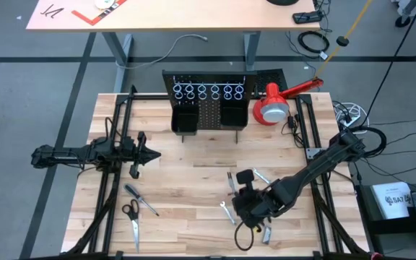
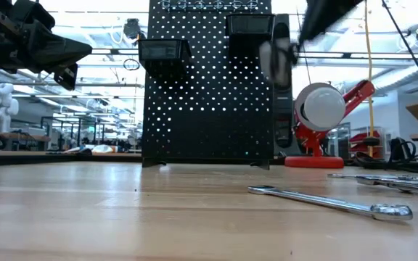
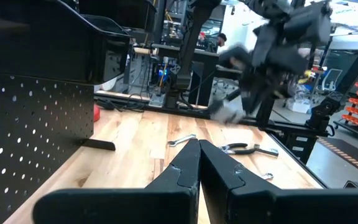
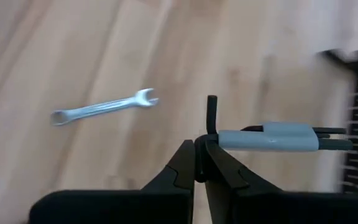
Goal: Hang tools onto peg board
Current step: Put the black allen wrench set into the top black basket on the pegboard
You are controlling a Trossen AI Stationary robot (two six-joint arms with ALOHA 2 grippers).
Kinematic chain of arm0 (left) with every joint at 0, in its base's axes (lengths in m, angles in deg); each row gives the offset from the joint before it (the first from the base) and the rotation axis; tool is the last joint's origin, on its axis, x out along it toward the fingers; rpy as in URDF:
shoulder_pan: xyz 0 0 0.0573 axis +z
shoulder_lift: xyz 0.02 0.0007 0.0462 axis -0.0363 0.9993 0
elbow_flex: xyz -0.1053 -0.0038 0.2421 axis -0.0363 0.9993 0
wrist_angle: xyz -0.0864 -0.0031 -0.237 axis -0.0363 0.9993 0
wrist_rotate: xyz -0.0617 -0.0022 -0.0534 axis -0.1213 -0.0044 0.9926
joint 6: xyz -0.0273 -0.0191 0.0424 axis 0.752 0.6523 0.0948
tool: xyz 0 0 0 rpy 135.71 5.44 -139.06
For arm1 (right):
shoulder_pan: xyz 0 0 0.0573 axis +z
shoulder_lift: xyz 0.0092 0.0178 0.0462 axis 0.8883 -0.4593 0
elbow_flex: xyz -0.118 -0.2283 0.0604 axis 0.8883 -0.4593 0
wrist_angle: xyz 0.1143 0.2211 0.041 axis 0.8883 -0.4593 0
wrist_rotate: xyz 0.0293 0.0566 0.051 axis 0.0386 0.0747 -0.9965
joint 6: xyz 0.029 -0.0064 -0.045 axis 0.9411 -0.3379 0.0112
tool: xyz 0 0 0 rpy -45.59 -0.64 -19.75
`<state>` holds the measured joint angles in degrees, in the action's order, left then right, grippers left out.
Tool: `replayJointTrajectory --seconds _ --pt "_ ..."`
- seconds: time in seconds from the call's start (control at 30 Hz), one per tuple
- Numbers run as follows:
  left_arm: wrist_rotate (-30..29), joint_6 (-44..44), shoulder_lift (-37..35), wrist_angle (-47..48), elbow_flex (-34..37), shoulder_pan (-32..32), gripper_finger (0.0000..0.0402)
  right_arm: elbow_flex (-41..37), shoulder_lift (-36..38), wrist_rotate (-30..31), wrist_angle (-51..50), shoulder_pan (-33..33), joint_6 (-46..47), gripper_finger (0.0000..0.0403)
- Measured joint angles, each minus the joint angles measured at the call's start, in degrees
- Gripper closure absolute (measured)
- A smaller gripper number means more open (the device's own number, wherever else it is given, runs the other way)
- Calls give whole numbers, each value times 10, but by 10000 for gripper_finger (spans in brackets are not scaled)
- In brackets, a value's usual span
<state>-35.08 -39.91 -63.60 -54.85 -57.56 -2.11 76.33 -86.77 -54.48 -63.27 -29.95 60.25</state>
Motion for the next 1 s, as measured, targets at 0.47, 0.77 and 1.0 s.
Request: replayJointTrajectory --seconds 0.47,0.77,1.0 --pt "0 0 0 -10 0 0 389 294 2 183 -264 -38 -55 395" --pt "0 0 0 -32 0 0 389 325 1 154 -272 -138 -58 395" --pt "0 0 0 -30 0 0 389 325 1 152 -268 -192 -51 395"
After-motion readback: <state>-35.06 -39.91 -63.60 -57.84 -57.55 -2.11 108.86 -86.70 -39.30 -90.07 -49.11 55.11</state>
